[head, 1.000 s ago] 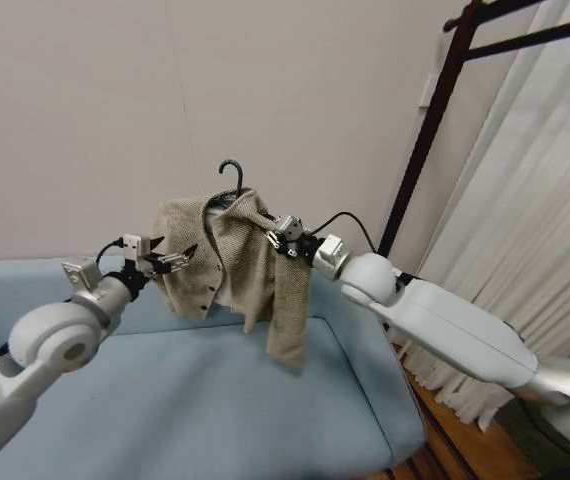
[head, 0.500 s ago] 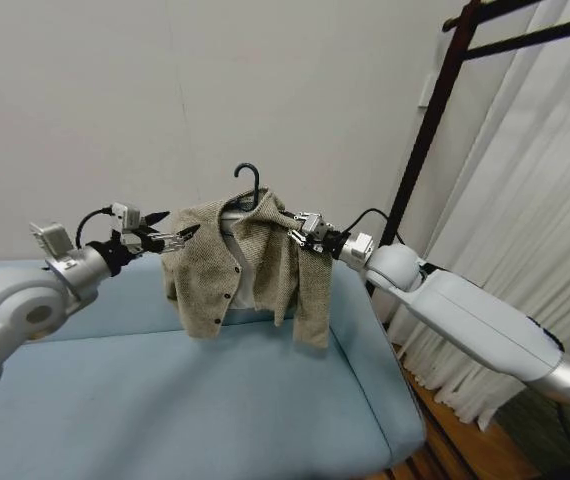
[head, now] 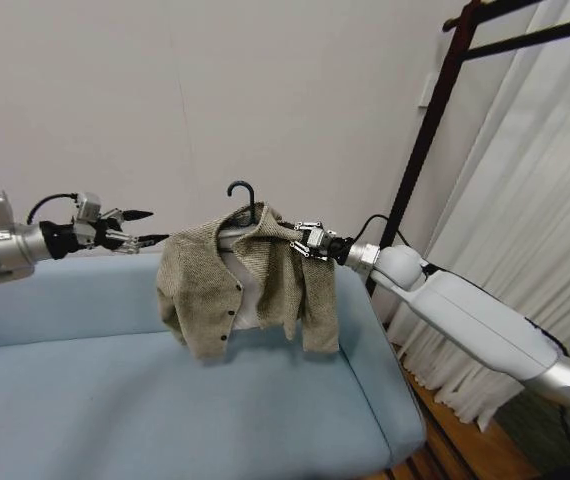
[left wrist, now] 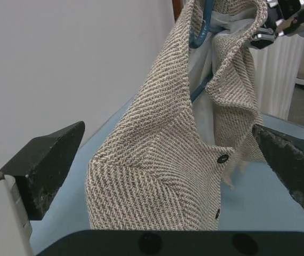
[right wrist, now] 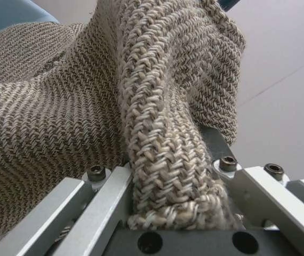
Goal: Pick up the clothes from the sofa and hang them on the clothes hanger.
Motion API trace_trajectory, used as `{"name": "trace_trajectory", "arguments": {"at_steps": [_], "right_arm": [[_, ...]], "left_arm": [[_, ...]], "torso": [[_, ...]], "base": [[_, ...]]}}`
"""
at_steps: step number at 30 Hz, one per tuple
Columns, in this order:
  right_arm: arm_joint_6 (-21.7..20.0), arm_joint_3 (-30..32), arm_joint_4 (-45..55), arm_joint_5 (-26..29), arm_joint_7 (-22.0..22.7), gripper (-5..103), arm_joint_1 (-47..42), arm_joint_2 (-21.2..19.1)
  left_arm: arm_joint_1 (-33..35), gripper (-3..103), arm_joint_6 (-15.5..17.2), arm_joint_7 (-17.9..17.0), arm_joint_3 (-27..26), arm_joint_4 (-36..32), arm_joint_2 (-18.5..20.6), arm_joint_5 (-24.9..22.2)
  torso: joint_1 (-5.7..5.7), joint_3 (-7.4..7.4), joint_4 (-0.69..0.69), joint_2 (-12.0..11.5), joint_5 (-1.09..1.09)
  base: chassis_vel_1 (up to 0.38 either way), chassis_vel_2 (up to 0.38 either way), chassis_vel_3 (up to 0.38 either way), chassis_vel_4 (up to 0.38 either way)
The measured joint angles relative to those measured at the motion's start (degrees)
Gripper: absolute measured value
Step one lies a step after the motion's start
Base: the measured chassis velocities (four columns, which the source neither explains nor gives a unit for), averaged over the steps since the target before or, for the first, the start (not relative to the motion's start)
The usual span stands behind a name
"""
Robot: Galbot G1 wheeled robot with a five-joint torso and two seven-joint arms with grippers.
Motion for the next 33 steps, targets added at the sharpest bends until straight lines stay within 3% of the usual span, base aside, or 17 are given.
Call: {"name": "trace_trajectory", "arguments": {"at_steps": [2,4,5,7,8,13,15,16,17,19,20,23,26,31,33], "right_arm": [[0.48,0.16,0.34,-0.65,-0.32,12,0.00,0.08],[0.94,0.29,1.59,-1.48,-0.61,12,-0.10,0.05],[0.94,0.29,1.59,-1.48,-0.61,12,-0.10,0.05],[0.72,0.30,2.41,-1.62,-0.63,12,-0.18,-0.04],[0.53,0.30,2.59,-1.62,-0.62,12,-0.19,-0.04],[-0.51,-0.43,2.39,-1.96,-0.39,12,0.39,-0.01],[-1.21,-1.54,2.22,-2.20,-0.12,12,1.26,0.06],[-1.21,-1.54,2.22,-2.20,-0.12,12,1.26,0.06],[-1.79,-2.11,2.21,-2.23,0.11,12,1.76,0.06],[-2.45,-2.74,2.14,-2.22,0.40,12,2.44,0.04],[-2.91,-3.18,1.85,-2.08,0.55,12,3.16,-0.09],[-3.43,-3.28,1.53,-1.89,0.61,12,3.72,-0.45],[-3.78,-3.05,1.46,-1.83,0.63,12,3.60,-0.99],[-4.02,-2.45,1.37,-1.53,0.74,12,1.95,-1.86],[-3.76,-2.12,0.70,-1.43,0.66,12,1.84,-1.85]], "left_arm": [[-0.03,100,-0.19,-0.31,0.49,0.07,0.31,-1.02],[0.48,100,-1.18,-7.06,1.84,0.10,0.43,-5.80],[0.48,100,-1.18,-7.06,1.84,0.10,0.43,-5.80],[0.48,100,-1.55,-12.04,2.79,0.23,-0.11,-8.88],[0.11,100,-1.55,-12.71,3.20,0.45,-0.63,-9.54],[-5.79,100,-0.44,-10.29,7.65,1.85,-3.04,-9.60],[-13.74,100,-0.54,-8.43,15.12,4.27,-5.55,-8.64],[-13.74,100,-0.54,-8.43,15.12,4.27,-5.55,-8.64],[-20.12,100,-0.52,-7.35,21.06,6.51,-7.98,-7.79],[-26.42,100,-0.47,-6.13,25.89,9.05,-10.69,-6.71],[-33.33,100,1.40,-4.97,30.00,11.84,-13.93,-5.32],[-38.65,100,3.63,-4.93,32.96,13.10,-16.14,-5.00],[-42.20,100,4.66,-4.99,35.40,12.56,-16.25,-6.23],[-46.50,100,5.17,-4.23,42.19,11.73,-12.86,-10.31],[-49.25,100,5.72,-1.37,47.15,13.28,-11.62,-11.85]], "torso": [[0.00,0.00,-0.02,0.00,0.00],[0.00,0.00,-0.04,0.00,-0.01],[0.00,0.00,-0.04,0.00,-0.01],[0.00,0.00,-0.02,0.00,-0.01],[0.00,0.00,-0.02,0.00,-0.01],[0.00,0.00,-0.02,0.00,0.01],[-0.01,0.00,0.01,0.00,0.01],[-0.01,0.00,0.01,0.00,0.01],[-0.01,0.00,0.01,0.00,-0.04],[0.01,0.01,-0.04,0.00,-0.05],[0.02,0.01,-0.06,0.00,0.01],[0.02,0.01,-0.09,-0.01,0.04],[0.02,0.01,-0.07,0.00,0.04],[-0.01,0.00,0.02,0.00,-0.01],[-0.01,0.00,0.03,0.00,-0.01]], "base": [[0.000,0.000,0.000,0.000],[0.000,0.000,0.000,0.000],[0.000,0.000,0.000,0.000],[0.000,0.000,0.000,0.000],[0.000,0.000,0.000,0.000],[0.000,0.000,0.000,0.000],[0.000,0.000,0.000,0.000],[0.000,0.000,0.000,0.000],[0.000,0.000,0.000,0.000],[0.000,0.000,0.000,0.000],[0.000,0.000,0.000,0.000],[0.000,0.000,0.000,0.000],[0.000,0.000,0.000,0.000],[0.000,0.000,0.000,0.000],[0.000,0.000,0.000,0.000]]}}
